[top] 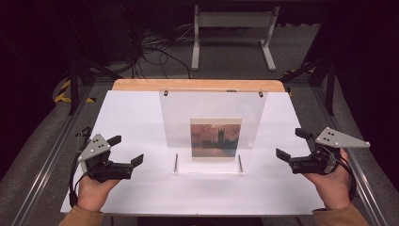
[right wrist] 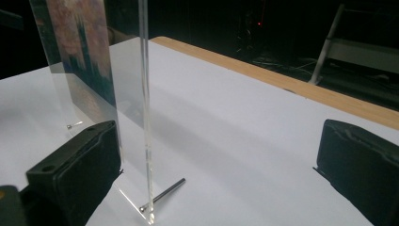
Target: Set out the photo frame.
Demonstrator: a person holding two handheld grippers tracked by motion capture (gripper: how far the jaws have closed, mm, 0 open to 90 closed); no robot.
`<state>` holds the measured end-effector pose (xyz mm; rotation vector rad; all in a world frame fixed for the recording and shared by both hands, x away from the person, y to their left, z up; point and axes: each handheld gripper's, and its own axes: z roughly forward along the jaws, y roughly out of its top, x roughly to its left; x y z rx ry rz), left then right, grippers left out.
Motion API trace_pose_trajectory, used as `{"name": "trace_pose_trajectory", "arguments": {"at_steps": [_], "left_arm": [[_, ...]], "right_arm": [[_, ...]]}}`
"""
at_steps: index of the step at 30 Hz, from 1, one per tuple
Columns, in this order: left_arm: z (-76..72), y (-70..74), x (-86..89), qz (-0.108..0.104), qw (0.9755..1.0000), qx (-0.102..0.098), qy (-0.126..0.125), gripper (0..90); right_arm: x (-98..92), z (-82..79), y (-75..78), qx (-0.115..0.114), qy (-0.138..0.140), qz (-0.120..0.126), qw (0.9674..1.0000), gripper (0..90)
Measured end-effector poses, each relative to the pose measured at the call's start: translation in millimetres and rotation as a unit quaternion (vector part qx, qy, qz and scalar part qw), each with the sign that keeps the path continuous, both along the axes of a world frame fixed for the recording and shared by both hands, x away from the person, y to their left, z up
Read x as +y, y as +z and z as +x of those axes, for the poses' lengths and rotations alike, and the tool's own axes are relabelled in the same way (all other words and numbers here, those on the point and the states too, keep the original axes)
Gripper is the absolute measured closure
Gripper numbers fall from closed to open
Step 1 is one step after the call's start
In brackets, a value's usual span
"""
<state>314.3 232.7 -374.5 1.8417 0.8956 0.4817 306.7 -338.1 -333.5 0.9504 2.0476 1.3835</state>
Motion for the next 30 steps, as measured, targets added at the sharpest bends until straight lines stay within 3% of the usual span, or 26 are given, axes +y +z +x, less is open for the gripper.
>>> {"name": "trace_pose_trajectory", "arguments": {"at_steps": [9, 17, 21, 27, 30], "left_arm": [[-6.3, -28.9, 18.0, -0.017, 0.9995, 0.004, 0.026, 0.0], [-11.2, -53.5, 26.5, -0.028, 0.9995, -0.002, 0.017, 0.0], [-12.2, -61.4, 28.3, -0.038, 0.9991, -0.005, 0.016, 0.0], [-11.2, -79.9, 22.8, -0.052, 0.9986, -0.006, -0.01, 0.0], [-8.2, -83.9, 24.8, -0.058, 0.9982, -0.005, -0.012, 0.0]], "right_arm": [[-9.3, -5.5, -32.9, 0.004, -0.011, 0.001, 0.9999, 0.2], [-11.5, -7.8, -59.5, -0.006, -0.01, 0.02, 0.9997, 0.1], [-13.3, -8.1, -74.7, 0.006, -0.015, 0.025, 0.9996, 0.1], [-13.0, -9.5, -94.3, 0.018, -0.006, 0.027, 0.9994, 0.1], [-9.1, -7.1, -109.9, 0.043, -0.005, 0.019, 0.9989, 0.1]]}}
